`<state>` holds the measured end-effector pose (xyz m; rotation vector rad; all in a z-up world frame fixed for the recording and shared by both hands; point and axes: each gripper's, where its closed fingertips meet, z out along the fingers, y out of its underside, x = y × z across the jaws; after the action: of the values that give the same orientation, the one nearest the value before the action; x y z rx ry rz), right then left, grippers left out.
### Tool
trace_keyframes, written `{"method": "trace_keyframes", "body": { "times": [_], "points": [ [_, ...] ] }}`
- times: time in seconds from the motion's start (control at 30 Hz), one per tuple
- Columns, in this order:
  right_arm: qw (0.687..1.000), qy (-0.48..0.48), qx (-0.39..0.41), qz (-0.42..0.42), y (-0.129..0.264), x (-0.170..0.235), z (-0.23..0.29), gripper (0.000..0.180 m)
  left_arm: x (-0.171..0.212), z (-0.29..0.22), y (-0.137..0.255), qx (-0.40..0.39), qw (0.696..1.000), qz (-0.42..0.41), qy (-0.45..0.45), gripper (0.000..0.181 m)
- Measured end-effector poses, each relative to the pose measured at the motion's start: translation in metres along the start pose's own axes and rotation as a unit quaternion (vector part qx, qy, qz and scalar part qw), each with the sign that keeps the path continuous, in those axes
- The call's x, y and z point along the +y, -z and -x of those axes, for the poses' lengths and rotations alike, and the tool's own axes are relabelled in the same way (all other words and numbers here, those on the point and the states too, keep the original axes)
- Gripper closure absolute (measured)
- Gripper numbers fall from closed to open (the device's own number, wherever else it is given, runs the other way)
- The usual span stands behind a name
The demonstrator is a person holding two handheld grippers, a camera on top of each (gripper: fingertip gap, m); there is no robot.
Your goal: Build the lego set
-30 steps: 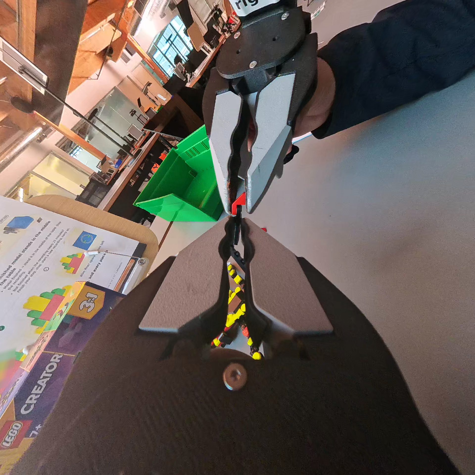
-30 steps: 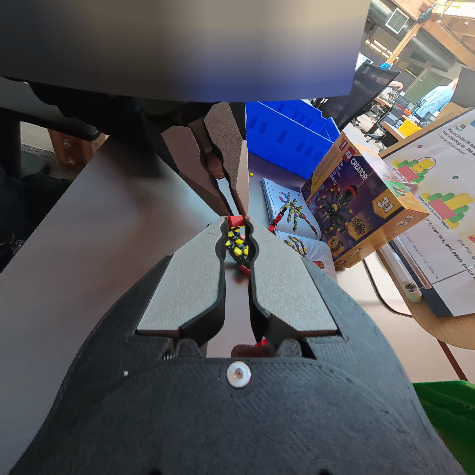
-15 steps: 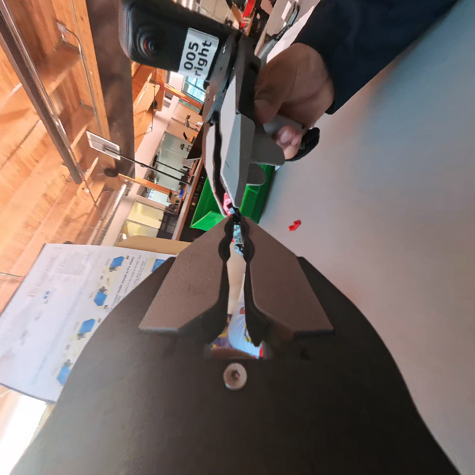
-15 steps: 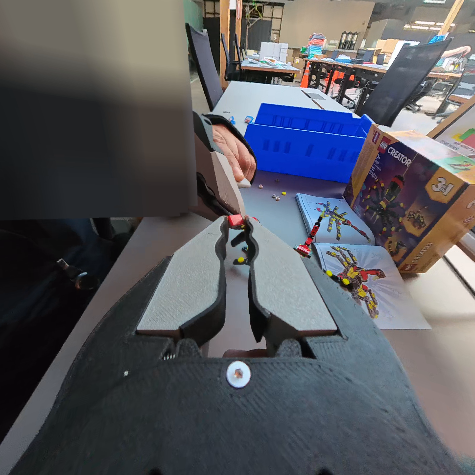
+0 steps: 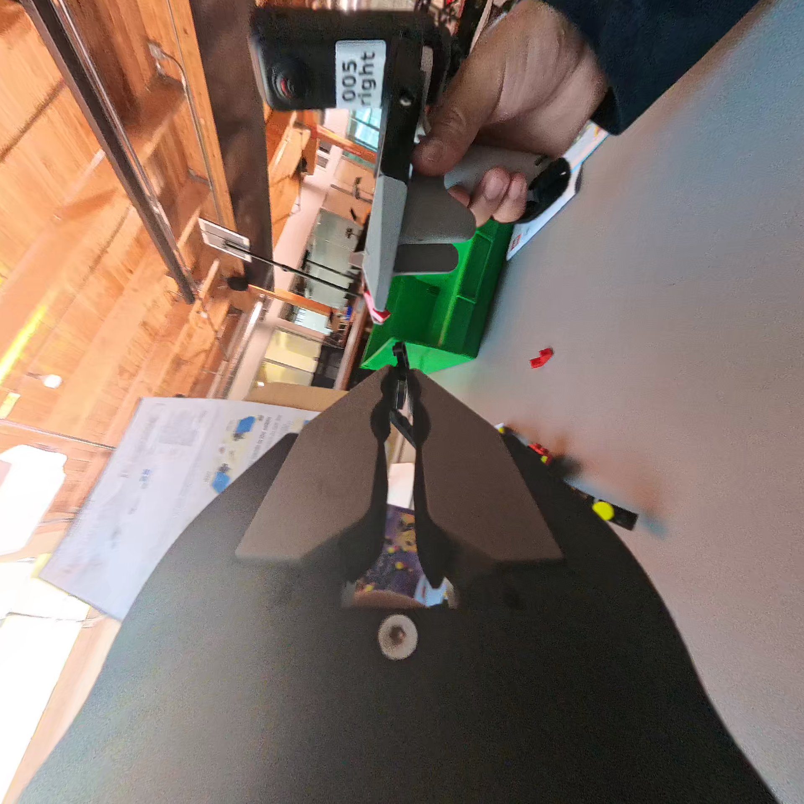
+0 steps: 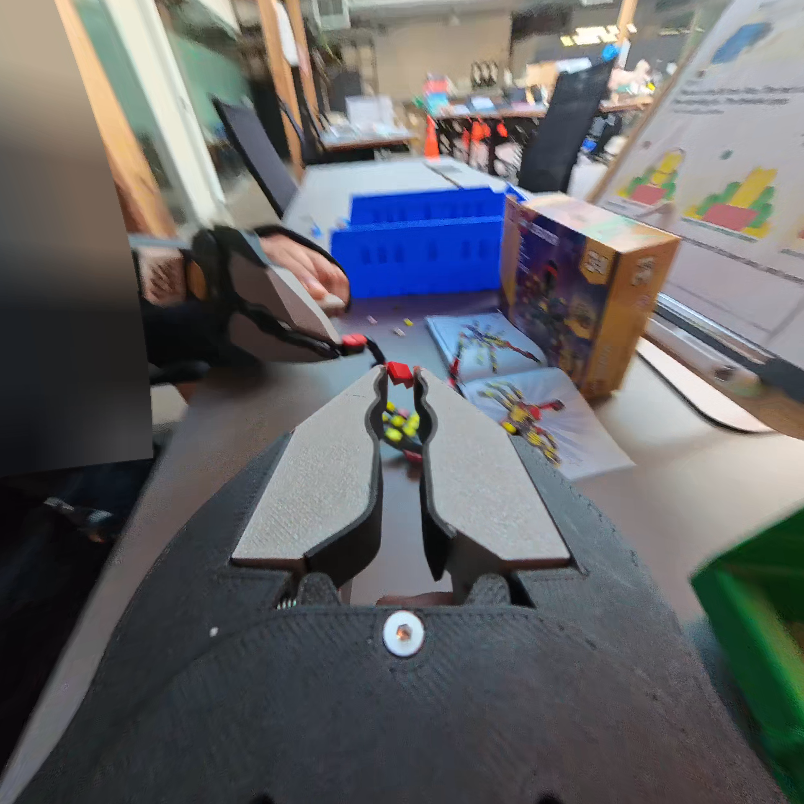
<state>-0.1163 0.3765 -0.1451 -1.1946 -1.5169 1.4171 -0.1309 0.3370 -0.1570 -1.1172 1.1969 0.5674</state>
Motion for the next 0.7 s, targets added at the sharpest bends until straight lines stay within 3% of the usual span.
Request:
{"method": "trace_keyframes", "body": {
  "times": [0.03, 0.2, 0.37, 0.47, 0.6, 0.7],
  "points": [
    [0.999, 0.023, 0.032, 0.036, 0.003, 0.010, -0.010, 0.172, 0.003, -0.003, -0.002, 0.014, 1.000, 0.002, 0.023, 0.179],
    [0.962, 0.070, 0.097, 0.247, 0.015, 0.085, -0.039, 0.172, 0.016, -0.011, -0.008, 0.046, 0.995, 0.013, 0.092, 0.179],
    [0.937, 0.067, 0.088, 0.331, 0.008, 0.124, -0.040, 0.154, 0.017, -0.008, -0.009, 0.060, 0.982, -0.003, 0.178, 0.179],
    [0.945, 0.066, 0.095, 0.308, 0.007, 0.114, -0.041, 0.154, 0.017, -0.003, -0.009, 0.055, 0.976, -0.014, 0.211, 0.180],
    [0.978, 0.017, 0.062, 0.200, -0.005, 0.075, -0.026, 0.152, 0.012, 0.008, -0.008, 0.049, 0.954, -0.055, 0.291, 0.180],
    [0.991, -0.032, -0.005, 0.129, -0.025, 0.051, 0.002, 0.132, 0.010, 0.016, -0.009, 0.035, 0.937, -0.082, 0.337, 0.180]
  ]
}}
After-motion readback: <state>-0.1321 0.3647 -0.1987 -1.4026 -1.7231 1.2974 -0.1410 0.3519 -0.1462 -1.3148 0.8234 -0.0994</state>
